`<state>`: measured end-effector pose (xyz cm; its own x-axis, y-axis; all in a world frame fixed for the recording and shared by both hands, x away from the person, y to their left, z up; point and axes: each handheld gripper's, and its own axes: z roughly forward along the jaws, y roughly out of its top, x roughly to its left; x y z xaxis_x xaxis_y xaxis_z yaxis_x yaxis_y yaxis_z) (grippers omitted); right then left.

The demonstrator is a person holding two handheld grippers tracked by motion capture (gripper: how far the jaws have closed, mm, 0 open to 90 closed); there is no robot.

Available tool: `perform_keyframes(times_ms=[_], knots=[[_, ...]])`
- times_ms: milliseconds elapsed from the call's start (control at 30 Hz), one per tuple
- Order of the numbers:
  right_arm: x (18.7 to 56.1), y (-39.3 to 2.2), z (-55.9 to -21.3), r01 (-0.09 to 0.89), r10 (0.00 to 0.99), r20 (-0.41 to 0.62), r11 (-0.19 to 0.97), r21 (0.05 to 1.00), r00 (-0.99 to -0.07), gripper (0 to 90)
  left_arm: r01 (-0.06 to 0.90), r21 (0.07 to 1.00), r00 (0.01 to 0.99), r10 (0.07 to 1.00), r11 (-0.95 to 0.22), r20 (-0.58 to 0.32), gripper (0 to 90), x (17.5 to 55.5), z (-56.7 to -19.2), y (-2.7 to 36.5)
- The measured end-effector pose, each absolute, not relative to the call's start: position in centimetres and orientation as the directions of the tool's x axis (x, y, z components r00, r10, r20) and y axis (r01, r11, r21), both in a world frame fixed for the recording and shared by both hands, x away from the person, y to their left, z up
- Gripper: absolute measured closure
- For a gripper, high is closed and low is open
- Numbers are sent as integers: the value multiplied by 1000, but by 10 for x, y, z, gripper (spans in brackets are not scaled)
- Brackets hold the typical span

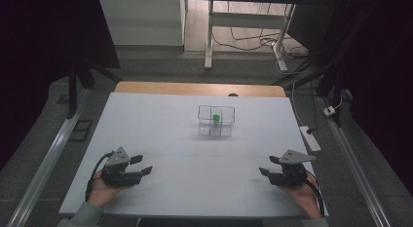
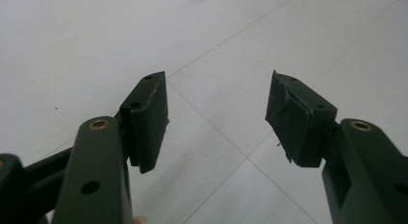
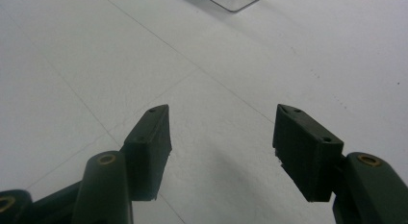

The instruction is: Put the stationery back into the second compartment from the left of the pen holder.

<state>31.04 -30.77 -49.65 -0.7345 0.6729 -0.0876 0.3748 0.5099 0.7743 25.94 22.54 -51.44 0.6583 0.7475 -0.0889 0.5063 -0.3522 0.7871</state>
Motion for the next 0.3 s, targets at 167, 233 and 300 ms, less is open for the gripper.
perform_keyframes(times_ms=[167,233,300], knots=[[310,-308,-495,369,674,-90,506,779,-733,371,504,788,659,747,-354,-85,398,261,-514,226],[309,-308,-494,370,672,-89,506,779,-735,369,503,789,659,748,-353,-85,395,261,-514,226],[309,-309,-494,365,672,-92,507,781,-735,368,502,790,657,749,-353,-83,388,261,-513,227]])
